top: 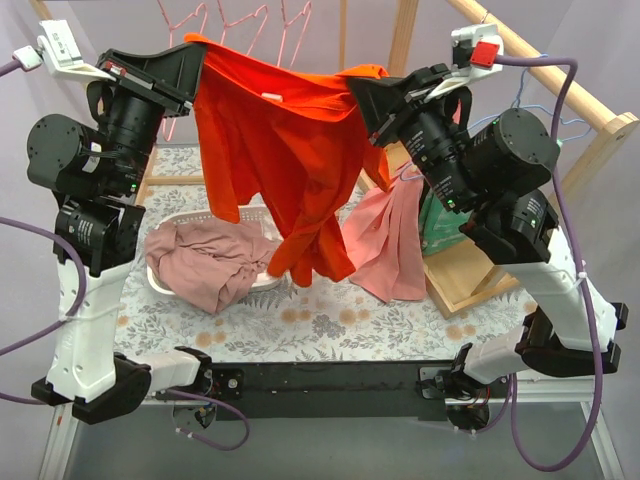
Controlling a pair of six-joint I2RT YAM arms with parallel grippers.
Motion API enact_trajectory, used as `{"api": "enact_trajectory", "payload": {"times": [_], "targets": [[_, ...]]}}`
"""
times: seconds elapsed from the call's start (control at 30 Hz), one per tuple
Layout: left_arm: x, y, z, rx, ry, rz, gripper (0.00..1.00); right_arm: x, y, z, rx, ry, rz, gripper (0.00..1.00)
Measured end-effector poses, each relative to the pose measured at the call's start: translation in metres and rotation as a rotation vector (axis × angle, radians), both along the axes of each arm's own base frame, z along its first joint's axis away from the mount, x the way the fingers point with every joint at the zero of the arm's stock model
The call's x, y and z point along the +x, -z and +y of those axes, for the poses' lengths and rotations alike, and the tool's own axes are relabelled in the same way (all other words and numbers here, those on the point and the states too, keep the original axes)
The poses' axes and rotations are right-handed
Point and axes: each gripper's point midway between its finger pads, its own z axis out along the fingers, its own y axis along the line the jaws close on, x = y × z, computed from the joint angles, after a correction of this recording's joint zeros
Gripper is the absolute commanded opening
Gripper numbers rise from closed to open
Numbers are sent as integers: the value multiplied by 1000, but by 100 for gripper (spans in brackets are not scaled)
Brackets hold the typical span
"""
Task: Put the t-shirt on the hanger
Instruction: Place the T-shirt at the center of the board.
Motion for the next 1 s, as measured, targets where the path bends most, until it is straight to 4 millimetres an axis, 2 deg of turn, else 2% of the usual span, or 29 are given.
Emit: {"api": "enact_trajectory", "payload": {"times": [0.13,0.3,0.4,0.5,0.6,0.7,0.77,0.8,0.87,0.9,0.93,1.0], "targets": [[-1,-10,-2,-18,12,-39,0,-3,-9,-7,10,8,-25,1],[1,-25,-6,-40,33,-84,0,1,-19,-7,7,36,-54,1],[8,-17,-9,-34,35,-64,0,8,-12,-6,-21,73,-55,1],[14,4,-9,-20,22,-10,0,15,7,0,-65,92,-28,1],[15,45,-4,3,0,94,0,23,53,13,-152,94,49,1],[8,104,6,23,-34,233,0,26,125,29,-255,64,184,1],[-3,149,12,38,-41,328,0,25,188,41,-335,34,297,1],[-10,177,15,40,-41,381,0,23,222,45,-386,20,359,7],[-24,246,18,59,-35,517,0,18,280,53,-477,-7,465,10],[-32,274,19,67,-28,575,0,14,313,55,-539,-18,530,14],[-37,301,19,75,-21,628,1,12,337,58,-584,-26,578,17],[-44,342,19,92,-9,714,14,7,376,66,-662,-48,665,27]]}}
